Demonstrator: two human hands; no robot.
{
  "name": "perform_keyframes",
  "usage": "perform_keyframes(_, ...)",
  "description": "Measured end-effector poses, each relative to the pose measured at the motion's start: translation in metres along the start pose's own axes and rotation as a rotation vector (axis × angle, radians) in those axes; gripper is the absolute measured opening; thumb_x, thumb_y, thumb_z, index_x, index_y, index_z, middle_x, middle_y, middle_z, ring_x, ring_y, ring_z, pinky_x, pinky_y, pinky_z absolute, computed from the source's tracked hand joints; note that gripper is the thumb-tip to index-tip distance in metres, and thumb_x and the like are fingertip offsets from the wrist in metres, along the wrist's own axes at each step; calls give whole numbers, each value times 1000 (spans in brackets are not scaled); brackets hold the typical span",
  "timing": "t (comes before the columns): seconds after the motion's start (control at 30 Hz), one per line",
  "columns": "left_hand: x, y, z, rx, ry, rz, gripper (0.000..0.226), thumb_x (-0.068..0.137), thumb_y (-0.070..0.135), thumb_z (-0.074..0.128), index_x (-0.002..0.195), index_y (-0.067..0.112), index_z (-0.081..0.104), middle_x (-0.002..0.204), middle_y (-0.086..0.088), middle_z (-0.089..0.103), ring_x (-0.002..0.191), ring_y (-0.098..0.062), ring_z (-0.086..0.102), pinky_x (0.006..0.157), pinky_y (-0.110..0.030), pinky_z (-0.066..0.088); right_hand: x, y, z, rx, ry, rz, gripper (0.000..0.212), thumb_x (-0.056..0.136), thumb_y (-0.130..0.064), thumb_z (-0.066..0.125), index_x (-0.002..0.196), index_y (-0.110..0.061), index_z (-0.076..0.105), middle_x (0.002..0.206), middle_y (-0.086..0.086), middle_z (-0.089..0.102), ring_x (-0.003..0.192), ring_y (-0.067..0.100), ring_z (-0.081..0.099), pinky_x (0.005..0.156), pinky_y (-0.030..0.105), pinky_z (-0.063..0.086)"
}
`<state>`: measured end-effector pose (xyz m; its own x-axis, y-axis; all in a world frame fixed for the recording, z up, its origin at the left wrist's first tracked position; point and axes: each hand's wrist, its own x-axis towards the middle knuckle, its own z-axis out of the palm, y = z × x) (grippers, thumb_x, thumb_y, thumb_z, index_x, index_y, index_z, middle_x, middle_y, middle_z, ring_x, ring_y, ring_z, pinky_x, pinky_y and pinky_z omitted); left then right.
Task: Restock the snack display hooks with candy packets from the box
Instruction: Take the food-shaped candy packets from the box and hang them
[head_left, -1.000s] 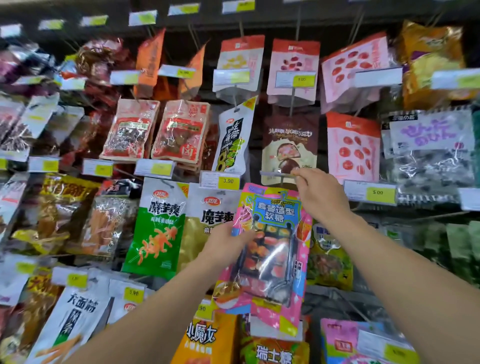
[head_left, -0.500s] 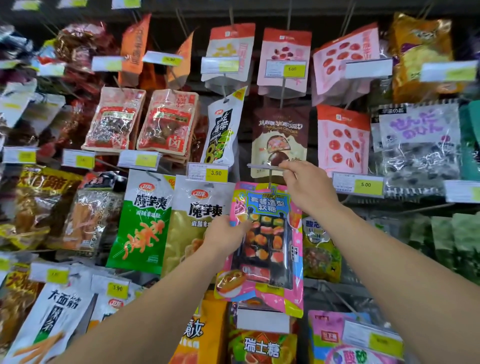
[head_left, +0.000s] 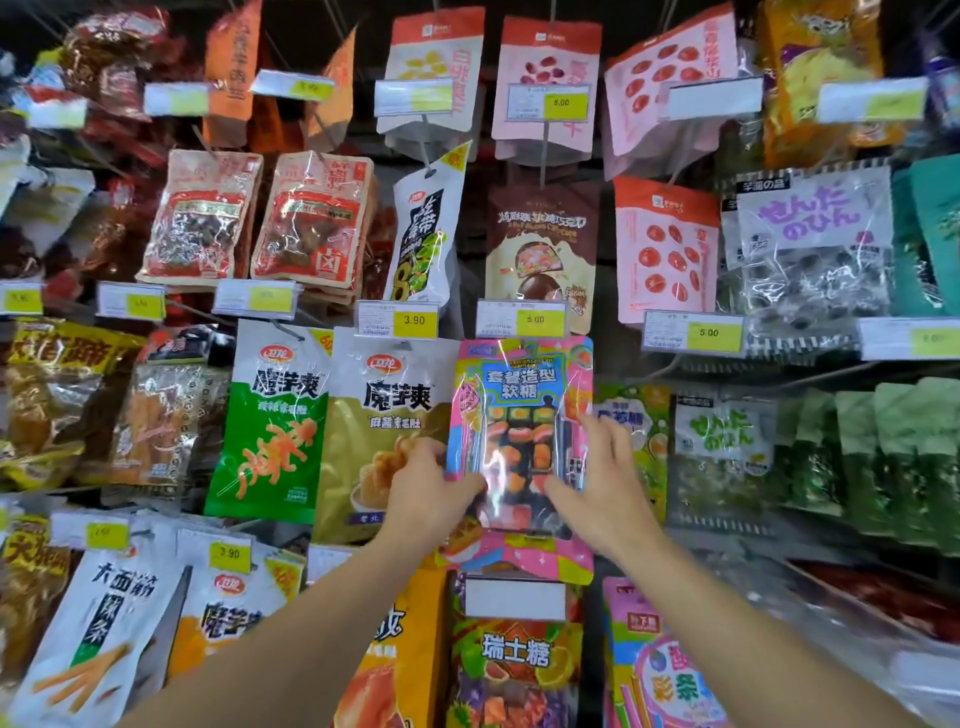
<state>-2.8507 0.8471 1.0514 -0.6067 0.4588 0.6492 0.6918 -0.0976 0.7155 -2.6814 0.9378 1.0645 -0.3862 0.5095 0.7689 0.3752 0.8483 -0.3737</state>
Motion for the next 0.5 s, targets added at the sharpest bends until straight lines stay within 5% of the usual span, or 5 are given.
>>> perform_keyframes(0.1, -15, -17, 1, 67, 41, 175, 50, 79, 19, 73, 119, 27, 43, 74, 7, 62, 63, -11, 60, 55, -28, 41, -23, 9, 12, 71, -67, 6, 84, 90, -34, 64, 156, -29, 11, 152, -10, 19, 132, 14, 37, 98, 26, 33)
perform_keyframes(0.23, -14, -19, -2, 172, 26, 254, 42, 81, 20, 70, 122, 26, 63, 55, 8, 52, 44, -5, 42, 46, -18, 30, -23, 10, 15, 21, -92, 40, 86, 88, -40, 64, 156, -33, 11, 137, -4, 34, 117, 15, 49, 87, 29, 43)
perform_keyframes(0.37, 1, -4, -6, 245, -89, 145, 46, 88, 25, 67, 133, 24, 59, 86, -4, 73, 49, -8, 48, 48, -18, 38, -4, 0, 5, -13, -158, 116, 76, 87, -37, 67, 152, -31, 27, 110, -1, 37, 111, 25, 54, 87, 31, 44)
perform_keyframes(0.5, 6, -2, -10, 257, -159, 109, 53, 88, 26, 66, 139, 23, 53, 93, -1, 69, 56, -8, 56, 54, -18, 43, -3, -9, 6, -23, -179, 162, 74, 88, -36, 66, 151, -30, 27, 117, 3, 39, 118, 27, 52, 92, 33, 43)
